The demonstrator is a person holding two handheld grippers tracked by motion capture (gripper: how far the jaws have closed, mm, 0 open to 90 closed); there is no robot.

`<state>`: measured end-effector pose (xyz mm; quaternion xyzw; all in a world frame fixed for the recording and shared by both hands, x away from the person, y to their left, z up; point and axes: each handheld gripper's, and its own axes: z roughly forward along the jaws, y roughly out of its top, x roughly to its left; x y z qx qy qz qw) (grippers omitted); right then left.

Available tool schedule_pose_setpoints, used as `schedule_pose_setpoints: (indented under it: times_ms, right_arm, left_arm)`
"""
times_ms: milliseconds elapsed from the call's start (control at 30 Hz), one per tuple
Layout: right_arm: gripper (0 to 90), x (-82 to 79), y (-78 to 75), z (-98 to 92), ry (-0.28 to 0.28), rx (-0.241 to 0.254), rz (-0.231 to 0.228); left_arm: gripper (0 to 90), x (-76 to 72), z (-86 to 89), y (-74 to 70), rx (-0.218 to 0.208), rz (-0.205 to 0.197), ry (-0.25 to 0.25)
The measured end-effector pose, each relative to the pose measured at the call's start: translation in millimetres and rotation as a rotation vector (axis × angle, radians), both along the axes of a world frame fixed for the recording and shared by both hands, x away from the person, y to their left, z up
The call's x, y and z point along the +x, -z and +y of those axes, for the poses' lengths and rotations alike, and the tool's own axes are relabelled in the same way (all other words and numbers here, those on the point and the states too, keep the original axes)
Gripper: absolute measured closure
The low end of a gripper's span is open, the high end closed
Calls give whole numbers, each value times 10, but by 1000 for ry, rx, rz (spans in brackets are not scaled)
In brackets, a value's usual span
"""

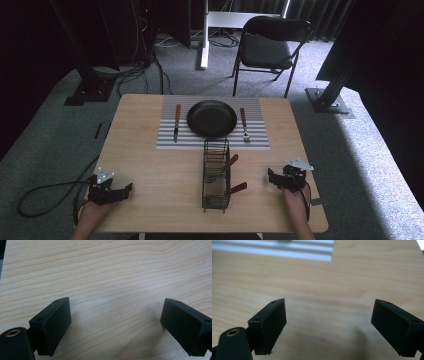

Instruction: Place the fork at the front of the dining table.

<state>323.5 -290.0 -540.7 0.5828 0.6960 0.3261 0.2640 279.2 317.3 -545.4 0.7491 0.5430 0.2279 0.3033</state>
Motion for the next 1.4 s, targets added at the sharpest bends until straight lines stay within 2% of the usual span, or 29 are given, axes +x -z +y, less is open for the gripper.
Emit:
schedule_pose_setpoints:
  times_ms: [33,200,233,400,567,667,767,833,900,1000,1167,1400]
  right_arm:
    - [121,-54,20,-17,9,-18,-1]
    - [121,-138,32,-64,25,-5,1]
    - [121,-194,33,-98,30,-3,4]
    - [121,-343,45,-174,55,-25,-8]
    - [122,-433,65,-252,69,-11,-18]
    - [122,-497,74,-318,70,-9,-3]
    - [122,-504,75,-332,80,-6,2]
    - [123,-501,84,-371,97,-2,30]
    - [122,-489,93,-368,103,-26,50]
    - [122,-482,95,-386,110,-5,61]
    - [122,-483,95,-386,110,-5,60]
    - [123,-483,94,-386,111,-5,61]
  left_arm:
    - [95,0,0,0,0,0,0]
    - [95,0,0,0,1,0,0]
    - [95,0,0,0,0,0,0]
    - [95,0,-2,1,-1,-1,-1]
    - [95,-1,0,-1,1,1,0]
    - [95,-1,0,-1,0,1,0]
    - [95,-1,0,-1,1,1,0]
    - [95,-1,0,-1,1,1,0]
    - [95,-1,0,-1,1,1,0]
    - [95,-1,0,-1,1,1,0]
    - [95,-1,0,-1,1,2,0]
    - [95,3,-62,-2,0,2,-67]
